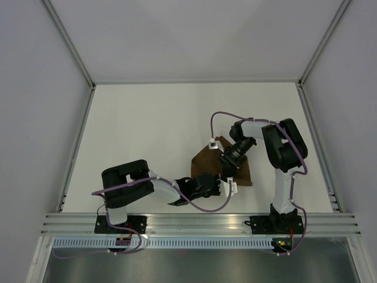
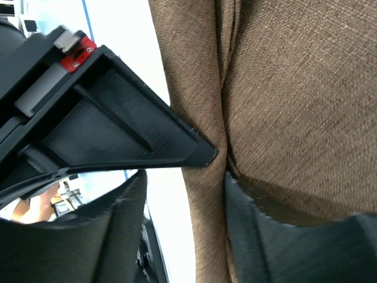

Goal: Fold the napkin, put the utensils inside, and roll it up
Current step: Roll the napkin with the utensil

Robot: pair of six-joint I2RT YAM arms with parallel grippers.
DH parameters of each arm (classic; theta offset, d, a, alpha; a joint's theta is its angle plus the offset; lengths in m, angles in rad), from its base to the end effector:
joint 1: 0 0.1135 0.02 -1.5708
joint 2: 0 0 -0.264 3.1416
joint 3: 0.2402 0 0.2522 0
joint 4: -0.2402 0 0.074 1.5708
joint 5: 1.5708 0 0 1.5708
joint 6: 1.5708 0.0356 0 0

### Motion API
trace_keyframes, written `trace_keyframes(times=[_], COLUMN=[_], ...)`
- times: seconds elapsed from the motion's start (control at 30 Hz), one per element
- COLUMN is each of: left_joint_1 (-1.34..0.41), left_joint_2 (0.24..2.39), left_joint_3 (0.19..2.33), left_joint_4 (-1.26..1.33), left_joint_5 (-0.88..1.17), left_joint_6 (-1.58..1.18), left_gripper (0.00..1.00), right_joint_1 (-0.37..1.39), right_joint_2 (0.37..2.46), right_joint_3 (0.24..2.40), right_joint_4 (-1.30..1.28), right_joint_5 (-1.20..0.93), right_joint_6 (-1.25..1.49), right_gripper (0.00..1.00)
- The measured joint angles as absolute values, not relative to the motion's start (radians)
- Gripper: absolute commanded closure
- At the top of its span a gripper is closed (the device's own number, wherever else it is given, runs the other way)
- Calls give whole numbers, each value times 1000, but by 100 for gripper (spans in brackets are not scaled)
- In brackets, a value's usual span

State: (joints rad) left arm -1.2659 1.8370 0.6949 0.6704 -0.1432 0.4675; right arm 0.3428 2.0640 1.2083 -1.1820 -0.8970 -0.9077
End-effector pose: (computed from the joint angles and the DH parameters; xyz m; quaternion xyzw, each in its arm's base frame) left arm 0.1079 -0.3258 0.1207 0.6241 0.5791 -0.1463 0.5037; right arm 0.2804 0.1296 0.1145 0.4318 -0.7695 -0.4632 0.0826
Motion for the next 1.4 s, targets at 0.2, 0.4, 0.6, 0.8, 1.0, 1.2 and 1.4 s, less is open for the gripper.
trace_keyframes(times=[0.2,0.4,0.6,0.8,1.0,1.2,1.4], left_joint_1=[-1233,-1174,-1047,-921,-860,-841,-833], left_joint_2=[1831,1821,1840,1927,1999,2027,2044], left_joint_3=[694,697,741,852,926,945,969], left_joint_4=[668,659,617,546,510,498,469], left_joint_5=[-72,61,316,596,759,834,865], left_joint_6=[395,297,136,-38,-154,-216,-236], left_gripper=[98,98,98,98,98,98,98], right_joint_1=[301,172,65,88,287,467,546], right_joint_2=[1998,1902,1704,1420,1244,1243,1305], right_joint_3=[1211,1233,1178,931,683,604,603], right_joint_4=[-1147,-1073,-986,-840,-596,-447,-365], right_joint_5=[-858,-844,-846,-817,-653,-512,-450], right_joint_6=[-908,-909,-912,-915,-881,-846,-815], right_gripper=[35,35,33,31,30,30,35])
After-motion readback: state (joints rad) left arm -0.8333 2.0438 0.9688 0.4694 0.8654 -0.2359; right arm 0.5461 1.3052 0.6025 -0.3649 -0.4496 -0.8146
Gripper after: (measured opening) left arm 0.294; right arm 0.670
